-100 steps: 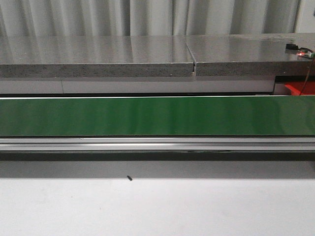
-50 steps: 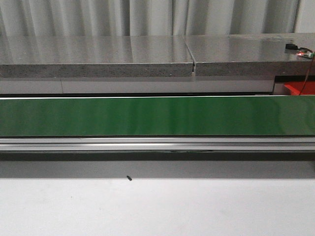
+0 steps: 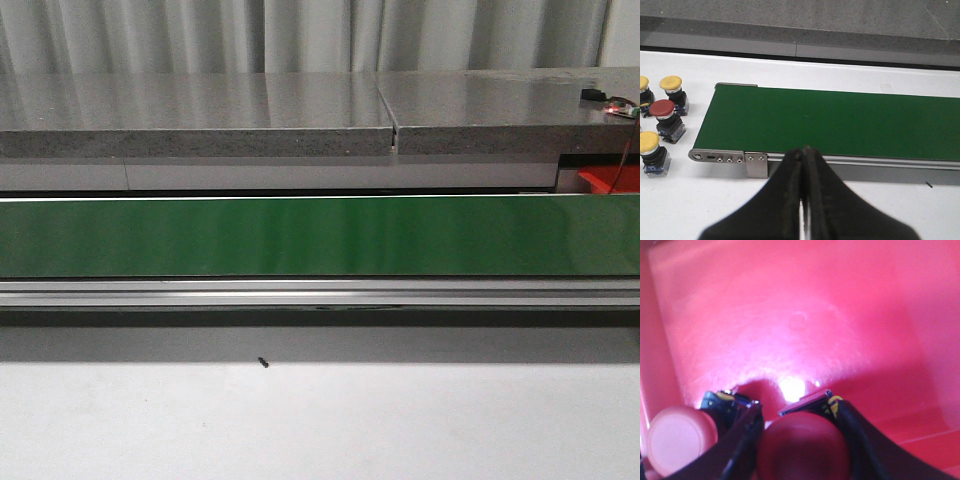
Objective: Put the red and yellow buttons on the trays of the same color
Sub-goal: 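Lift the red button into the red tray beside the first and release, then raise the right gripper out of the red tray back over the belt end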
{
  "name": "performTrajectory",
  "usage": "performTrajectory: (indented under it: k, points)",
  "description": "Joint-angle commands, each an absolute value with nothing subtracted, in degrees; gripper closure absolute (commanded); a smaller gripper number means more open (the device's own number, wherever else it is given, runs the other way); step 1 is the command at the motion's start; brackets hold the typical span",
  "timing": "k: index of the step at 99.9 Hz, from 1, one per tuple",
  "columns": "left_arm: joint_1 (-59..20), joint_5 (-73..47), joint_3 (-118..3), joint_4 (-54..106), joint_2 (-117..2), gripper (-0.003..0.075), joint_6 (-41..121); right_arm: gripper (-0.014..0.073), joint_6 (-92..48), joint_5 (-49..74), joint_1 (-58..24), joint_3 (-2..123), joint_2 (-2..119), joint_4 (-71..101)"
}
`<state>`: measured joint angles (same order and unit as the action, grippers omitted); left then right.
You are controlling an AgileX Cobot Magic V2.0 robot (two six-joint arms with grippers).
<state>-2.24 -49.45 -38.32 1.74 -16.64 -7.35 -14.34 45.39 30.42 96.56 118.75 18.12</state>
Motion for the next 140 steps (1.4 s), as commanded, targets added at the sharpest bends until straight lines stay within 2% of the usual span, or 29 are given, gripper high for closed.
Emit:
performTrajectory:
  k: [1, 60, 70, 87, 94, 140]
  points:
    - [-2.71, -45.34, -39.58, 2.09, -17.27, 0.0741, -7.42, 0.0463, -14.57, 41.81, 30.58, 98.33, 115.66, 19.36]
    - [-2.71, -45.34, -39.58, 2.09, -17.27, 0.0741, -7.42, 0.0456, -14.57, 41.65, 30.58, 98.33, 119.31, 19.50]
    - [-2.71, -45.34, -39.58, 2.09, -17.27, 0.0741, -7.42, 0.0382, -14.57, 42.23, 30.58, 98.33, 119.31, 19.50]
    - [-2.71, -45.34, -39.58, 2.09, -17.27, 0.0741, -7.42, 0.0086, -14.57, 42.59, 30.76, 98.38, 118.99, 19.52]
    - [-2.71, -45.34, -39.58, 2.09, -17.27, 0.0741, -7.42, 0.0022, -14.57, 42.59, 30.76, 98.46, 118.42, 19.57]
    - [-2.71, -45.34, -39.58, 2.09, -17.27, 0.0741, -7.42, 0.0020, -16.14, 41.28, 29.65, 98.61, 106.22, 24.73]
